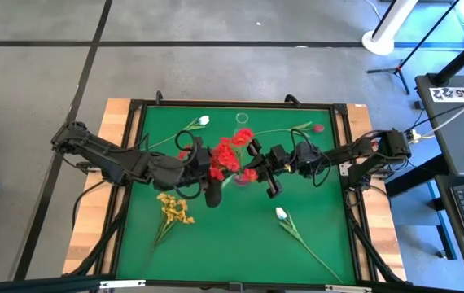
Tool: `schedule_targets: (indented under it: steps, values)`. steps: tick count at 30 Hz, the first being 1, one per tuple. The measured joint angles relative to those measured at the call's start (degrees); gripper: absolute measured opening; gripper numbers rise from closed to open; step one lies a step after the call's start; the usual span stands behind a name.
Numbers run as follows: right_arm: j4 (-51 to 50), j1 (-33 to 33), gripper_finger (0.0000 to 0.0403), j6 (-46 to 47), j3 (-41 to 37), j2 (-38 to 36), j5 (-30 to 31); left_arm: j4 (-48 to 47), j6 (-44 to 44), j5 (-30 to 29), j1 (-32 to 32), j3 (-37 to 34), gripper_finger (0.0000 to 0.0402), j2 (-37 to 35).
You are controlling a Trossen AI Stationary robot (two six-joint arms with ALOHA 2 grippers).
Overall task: Sort flowers into vase by color
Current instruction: Put the red flowers into the pink vase
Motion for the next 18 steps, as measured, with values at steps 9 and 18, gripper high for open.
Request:
schedule_targets:
  steps: [9, 18]
  values:
    - [-4.4, -0.1, 0.0056, 1.7, 0.0, -0.6, -0.1, 0.3, -0.1, 0.0, -0.6, 0.0, 0.0012, 0.1]
    - [-21.5, 0.0, 0.0151, -0.3, 0.0, -6.0, -0.5, 0.2, -0.1, -0.2, -1.6, 0.0, 0.0004, 0.0]
